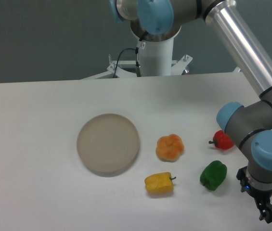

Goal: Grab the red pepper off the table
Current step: 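Raise the open gripper and move it above the small red pepper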

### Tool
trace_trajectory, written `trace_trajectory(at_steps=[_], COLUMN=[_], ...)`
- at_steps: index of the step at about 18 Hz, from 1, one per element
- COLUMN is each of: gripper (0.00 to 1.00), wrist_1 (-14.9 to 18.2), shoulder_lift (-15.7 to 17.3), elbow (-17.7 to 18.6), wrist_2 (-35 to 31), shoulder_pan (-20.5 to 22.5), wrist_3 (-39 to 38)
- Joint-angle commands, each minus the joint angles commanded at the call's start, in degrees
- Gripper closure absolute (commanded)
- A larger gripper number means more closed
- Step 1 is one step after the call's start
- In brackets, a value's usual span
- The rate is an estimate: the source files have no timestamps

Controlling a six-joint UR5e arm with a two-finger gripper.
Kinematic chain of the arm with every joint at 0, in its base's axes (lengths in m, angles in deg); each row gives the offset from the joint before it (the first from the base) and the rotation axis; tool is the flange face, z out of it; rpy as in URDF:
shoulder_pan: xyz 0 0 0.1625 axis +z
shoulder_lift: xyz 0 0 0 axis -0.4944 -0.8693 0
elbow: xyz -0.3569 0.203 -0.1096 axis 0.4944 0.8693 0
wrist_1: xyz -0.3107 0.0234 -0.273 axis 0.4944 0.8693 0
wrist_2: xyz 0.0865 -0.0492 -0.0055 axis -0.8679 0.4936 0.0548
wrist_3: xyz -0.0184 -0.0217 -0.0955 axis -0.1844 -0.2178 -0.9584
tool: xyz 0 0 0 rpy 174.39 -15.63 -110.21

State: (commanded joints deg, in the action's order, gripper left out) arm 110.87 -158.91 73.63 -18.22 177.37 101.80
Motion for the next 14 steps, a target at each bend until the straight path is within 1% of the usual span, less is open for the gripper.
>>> trace_trajectory(at_steps=[3,6,8,11,12,14], gripper=[0.00,0.00,0.00,0.00,0.00,0.00], wrist_1=[0.1,0.3,0.4,0.6,0.7,1.0], shoulder_lift=[0.3,1.9,2.9,6.1,8.4,10.9], elbow=[0.3,1.5,2.6,6.4,8.9,11.6], wrist_2=[0.6,0.4,0.4,0.4,0.4,0.8], shoulder_pan=[-0.4,-0.1,-0.1,0.7,1.9,2.7], wrist_3=[-1.1,-1.1,-2.5,-3.9,-3.9,-3.8])
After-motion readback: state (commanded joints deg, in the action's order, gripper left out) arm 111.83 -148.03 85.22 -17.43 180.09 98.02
